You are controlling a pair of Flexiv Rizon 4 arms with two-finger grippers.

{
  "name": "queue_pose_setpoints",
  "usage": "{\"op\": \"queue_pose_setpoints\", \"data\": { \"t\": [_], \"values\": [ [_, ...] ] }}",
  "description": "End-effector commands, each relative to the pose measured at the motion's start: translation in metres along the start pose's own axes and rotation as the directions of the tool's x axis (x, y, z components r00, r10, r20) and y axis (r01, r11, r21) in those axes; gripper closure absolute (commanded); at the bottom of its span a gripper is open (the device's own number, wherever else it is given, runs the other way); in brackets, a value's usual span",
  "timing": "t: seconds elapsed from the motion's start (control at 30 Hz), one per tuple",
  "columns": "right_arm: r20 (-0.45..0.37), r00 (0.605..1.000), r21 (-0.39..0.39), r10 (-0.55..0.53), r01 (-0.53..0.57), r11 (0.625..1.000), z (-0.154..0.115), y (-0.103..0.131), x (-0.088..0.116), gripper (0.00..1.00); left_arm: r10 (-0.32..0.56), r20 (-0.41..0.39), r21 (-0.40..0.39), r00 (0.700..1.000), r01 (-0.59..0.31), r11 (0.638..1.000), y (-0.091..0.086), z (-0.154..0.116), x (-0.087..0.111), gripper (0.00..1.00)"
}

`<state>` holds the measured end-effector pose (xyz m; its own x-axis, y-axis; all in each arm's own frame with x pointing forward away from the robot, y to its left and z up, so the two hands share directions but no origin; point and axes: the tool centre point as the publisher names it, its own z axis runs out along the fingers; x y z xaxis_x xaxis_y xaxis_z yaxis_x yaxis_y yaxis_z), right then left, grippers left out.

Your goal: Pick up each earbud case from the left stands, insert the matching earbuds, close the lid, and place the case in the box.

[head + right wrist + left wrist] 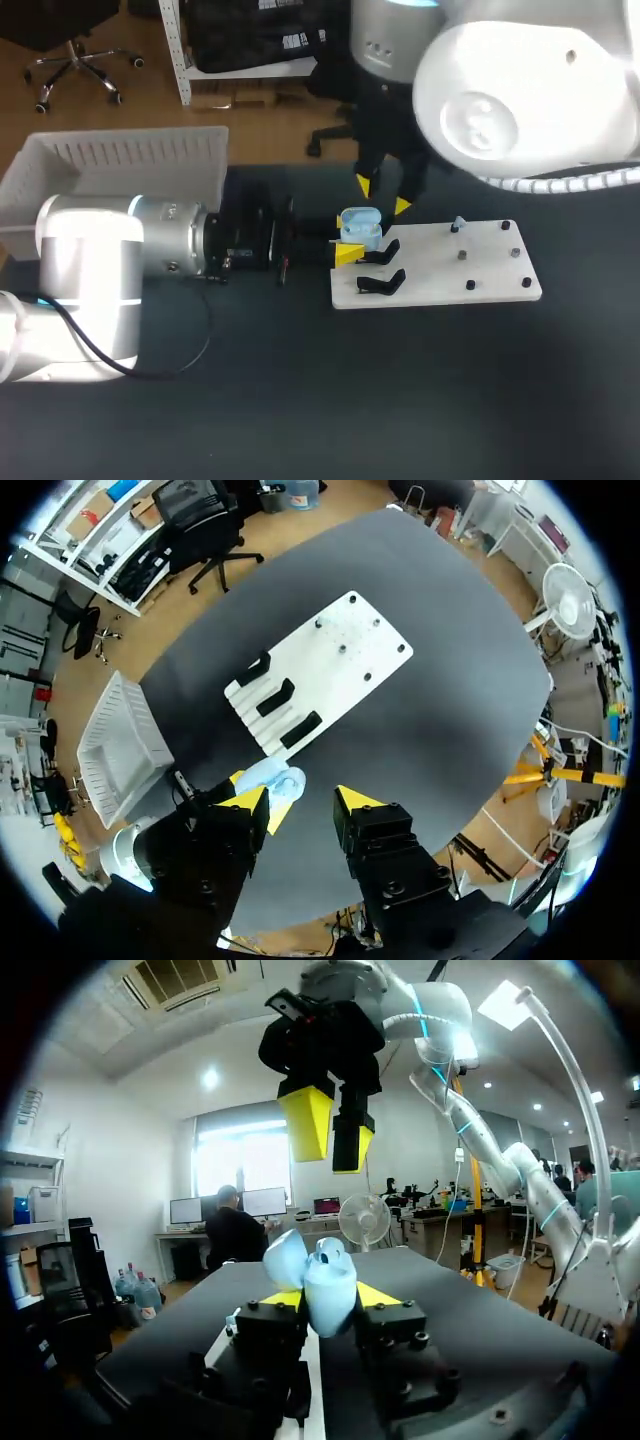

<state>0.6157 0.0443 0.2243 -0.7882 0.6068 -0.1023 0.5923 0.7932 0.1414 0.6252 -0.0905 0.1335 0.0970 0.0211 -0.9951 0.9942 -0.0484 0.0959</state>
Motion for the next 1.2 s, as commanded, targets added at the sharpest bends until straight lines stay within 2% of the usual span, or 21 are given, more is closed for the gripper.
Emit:
{"op": "queue_pose_setpoints", "data": {
  "t": [0.03, 0.17, 0.27, 0.33, 0.43, 0.47, 0.5, 0.53, 0.6, 0.83, 0.87, 0.9, 0.97, 1.2],
  "values": [
    [0.057, 0.993, -0.19, -0.1, 0.11, 0.976, -0.003, -0.041, -0.017, 0.32, 0.004, 0.003, -0.007, 1.0, -0.004, 1.0, -0.002, 0.0, 0.001, 1.0],
    [0.125, 0.966, -0.189, -0.226, 0.247, 0.95, 0.003, -0.053, -0.04, 0.36, 0.004, 0.003, -0.007, 1.0, -0.004, 1.0, -0.002, 0.0, 0.001, 1.0],
    [0.126, 0.953, -0.181, -0.276, 0.296, 0.938, 0.011, -0.059, -0.059, 0.47, 0.004, 0.003, -0.007, 1.0, -0.004, 1.0, -0.002, 0.0, 0.001, 1.0],
    [0.125, 0.94, -0.165, -0.318, 0.336, 0.927, 0.019, -0.061, -0.07, 0.51, 0.004, 0.003, -0.007, 1.0, -0.004, 1.0, -0.002, 0.0, 0.001, 1.0],
    [0.112, 0.924, -0.155, -0.366, 0.38, 0.912, 0.031, -0.062, -0.085, 0.52, 0.004, 0.003, -0.007, 1.0, -0.004, 1.0, -0.002, 0.0, 0.001, 1.0],
    [0.104, 0.92, -0.158, -0.378, 0.39, 0.907, 0.035, -0.061, -0.09, 0.49, 0.004, 0.003, -0.007, 1.0, -0.004, 1.0, -0.002, 0.0, 0.001, 1.0],
    [0.102, 0.913, -0.152, -0.394, 0.406, 0.901, 0.042, -0.061, -0.097, 0.39, 0.004, 0.003, -0.007, 1.0, -0.004, 1.0, -0.002, 0.0, 0.001, 1.0],
    [0.1, 0.908, -0.147, -0.407, 0.418, 0.897, 0.048, -0.061, -0.102, 0.45, 0.004, 0.003, -0.007, 1.0, -0.004, 1.0, -0.002, 0.0, 0.001, 1.0],
    [0.077, 0.902, -0.125, -0.425, 0.432, 0.893, 0.063, -0.059, -0.113, 0.49, 0.004, 0.003, -0.007, 1.0, -0.004, 1.0, -0.002, 0.0, 0.001, 1.0],
    [0.067, 0.846, -0.059, -0.529, 0.532, 0.845, 0.111, -0.05, -0.129, 0.5, 0.004, 0.003, -0.007, 1.0, -0.004, 1.0, -0.002, 0.0, 0.001, 1.0],
    [0.069, 0.84, -0.061, -0.538, 0.542, 0.838, 0.115, -0.049, -0.13, 0.44, 0.004, 0.003, -0.007, 1.0, -0.004, 1.0, -0.002, 0.0, 0.001, 1.0],
    [0.074, 0.831, -0.06, -0.551, 0.556, 0.829, 0.12, -0.048, -0.13, 0.45, 0.004, 0.003, -0.007, 1.0, -0.004, 1.0, -0.002, 0.0, 0.001, 1.0],
    [0.069, 0.827, -0.067, -0.557, 0.561, 0.825, 0.126, -0.047, -0.132, 0.51, 0.004, 0.003, -0.007, 1.0, -0.004, 1.0, -0.002, 0.0, 0.001, 1.0],
    [0.053, 0.813, -0.083, -0.58, 0.583, 0.809, 0.15, -0.049, -0.137, 0.53, 0.004, 0.003, -0.007, 1.0, -0.004, 1.0, -0.002, 0.0, 0.001, 1.0]
  ]
}}
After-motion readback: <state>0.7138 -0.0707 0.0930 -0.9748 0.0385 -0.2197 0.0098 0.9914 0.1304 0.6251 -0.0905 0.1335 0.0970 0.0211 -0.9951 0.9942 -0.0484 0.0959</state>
